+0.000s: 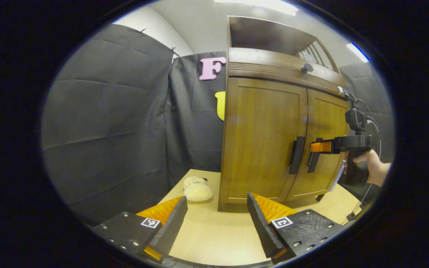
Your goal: Open the right door of the double-door shoe cabinet with the right hand, and open the left door with the left hand.
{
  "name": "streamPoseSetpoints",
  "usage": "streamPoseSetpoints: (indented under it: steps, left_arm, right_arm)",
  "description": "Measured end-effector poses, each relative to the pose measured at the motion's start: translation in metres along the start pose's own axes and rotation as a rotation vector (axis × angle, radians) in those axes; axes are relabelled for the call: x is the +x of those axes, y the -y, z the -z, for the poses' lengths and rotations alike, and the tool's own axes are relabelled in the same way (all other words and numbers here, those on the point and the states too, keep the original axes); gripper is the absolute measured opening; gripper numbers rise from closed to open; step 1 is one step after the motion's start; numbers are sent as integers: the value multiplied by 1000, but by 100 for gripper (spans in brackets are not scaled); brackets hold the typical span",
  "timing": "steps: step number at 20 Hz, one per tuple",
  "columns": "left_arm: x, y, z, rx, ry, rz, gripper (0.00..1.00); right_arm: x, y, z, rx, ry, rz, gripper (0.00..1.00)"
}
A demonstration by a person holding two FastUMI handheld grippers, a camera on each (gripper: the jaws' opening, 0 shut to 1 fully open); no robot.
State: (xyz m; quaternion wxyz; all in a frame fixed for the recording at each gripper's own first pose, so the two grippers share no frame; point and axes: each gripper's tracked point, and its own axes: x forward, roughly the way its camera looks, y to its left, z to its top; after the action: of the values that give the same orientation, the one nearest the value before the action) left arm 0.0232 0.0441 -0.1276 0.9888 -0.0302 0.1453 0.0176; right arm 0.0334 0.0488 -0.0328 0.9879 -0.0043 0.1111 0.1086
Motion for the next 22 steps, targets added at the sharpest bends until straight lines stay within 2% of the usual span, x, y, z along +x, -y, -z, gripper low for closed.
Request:
streamPoseSetpoints:
  steps: [3, 4, 7, 8, 9, 10, 11, 12, 14, 15, 17, 18, 22]
  left_arm:
    - [1, 0, 3, -7, -14, -3, 92]
    - [0, 0, 4, -7, -16, -1, 89]
    - [0, 0, 3, 6, -11, 2, 89]
    - [0, 1, 3, 12, -7, 4, 94]
    - [0, 1, 2, 17, -5, 6, 94]
    - [0, 1, 3, 22, -4, 8, 89]
    - [1, 1, 2, 25, -3, 9, 92]
    - [1, 1, 2, 28, -3, 10, 89]
    - [1, 2, 2, 32, -1, 13, 89]
    - [1, 1, 1, 33, 0, 15, 92]
    - [1, 2, 0, 35, 2, 17, 94]
    - [1, 2, 1, 35, 3, 18, 92]
    - [2, 3, -1, 42, 13, 25, 94]
  right_arm:
    - [-4, -3, -21, -39, 19, 4, 84]
    - [-7, -3, -27, -40, 15, -3, 80]
    - [-22, -6, -55, -64, -1, 8, 58]
    - [-30, -14, -66, -65, -4, -4, 51]
    - [-32, -13, -74, -59, 3, -2, 44]
    - [-34, -14, -78, -46, -3, -5, 37]
    - [-39, -17, -85, -32, 4, -10, 34]
    - [-39, -17, -87, -21, -2, -13, 32]
    - [-40, -14, -86, -15, -3, -18, 31]
    - [-38, -13, -82, -21, -4, -18, 29]
    - [-39, -14, -82, -25, -9, -25, 29]
    - [-38, -14, -82, -24, -12, -31, 29]
    - [-38, -16, -82, -27, -13, -63, 30]
